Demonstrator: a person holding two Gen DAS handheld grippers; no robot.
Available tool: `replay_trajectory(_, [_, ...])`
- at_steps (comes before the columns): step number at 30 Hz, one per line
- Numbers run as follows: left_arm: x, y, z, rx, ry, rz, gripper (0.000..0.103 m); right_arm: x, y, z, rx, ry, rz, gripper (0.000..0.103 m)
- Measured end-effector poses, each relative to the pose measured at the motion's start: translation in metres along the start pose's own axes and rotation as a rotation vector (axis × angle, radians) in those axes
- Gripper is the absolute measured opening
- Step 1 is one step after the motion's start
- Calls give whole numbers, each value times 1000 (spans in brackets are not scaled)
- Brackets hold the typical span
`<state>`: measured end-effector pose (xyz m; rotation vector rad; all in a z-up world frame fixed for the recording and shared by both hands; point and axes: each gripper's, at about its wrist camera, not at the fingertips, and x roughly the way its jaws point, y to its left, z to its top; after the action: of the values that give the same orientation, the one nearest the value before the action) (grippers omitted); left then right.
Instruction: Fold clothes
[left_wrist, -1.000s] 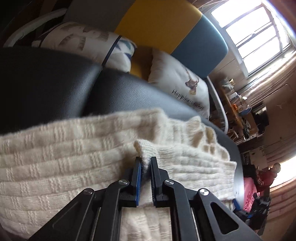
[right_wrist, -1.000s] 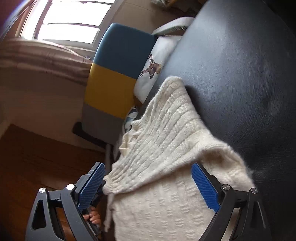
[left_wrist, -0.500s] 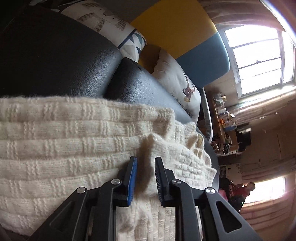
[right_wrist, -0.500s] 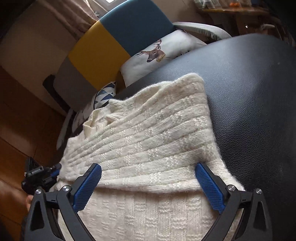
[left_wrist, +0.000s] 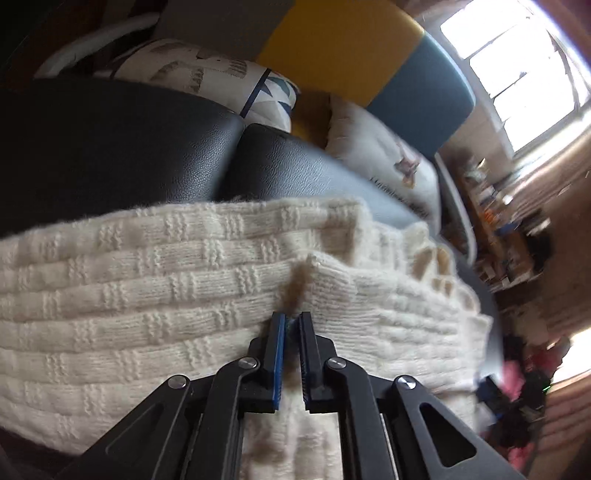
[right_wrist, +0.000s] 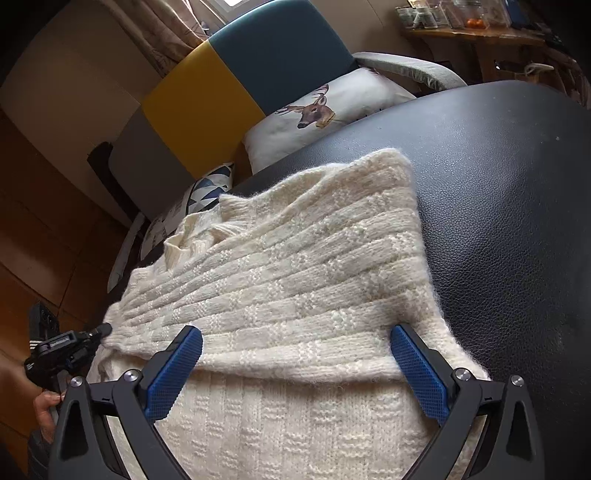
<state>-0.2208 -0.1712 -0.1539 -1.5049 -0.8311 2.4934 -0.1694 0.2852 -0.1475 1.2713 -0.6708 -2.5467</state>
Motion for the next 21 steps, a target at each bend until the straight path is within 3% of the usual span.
replay_trajectory(3, [-15, 0, 2, -43, -67, 14, 10, 2, 7, -1, -48, 10, -31, 103])
replay_trajectory(5, [-23, -18, 3, 0, -111, -24, 11, 4, 10, -1, -82, 25, -50, 103])
replay_trajectory(8, [-18, -57, 0, 123, -101, -77, 14, 5, 16, 4, -130, 65, -66, 103])
replay_trajectory(12, [12, -98, -5, 256, -44, -69, 14, -8, 15, 20, -127, 29, -17, 103])
replay_trajectory(16, [42, -99, -7, 261, -1, -15, 14, -6, 12, 45, -118, -5, -1, 103])
replay_trajectory(21, [47, -77, -11, 227, 17, -41, 11, 21, 8, 77, -120, -1, -14, 103])
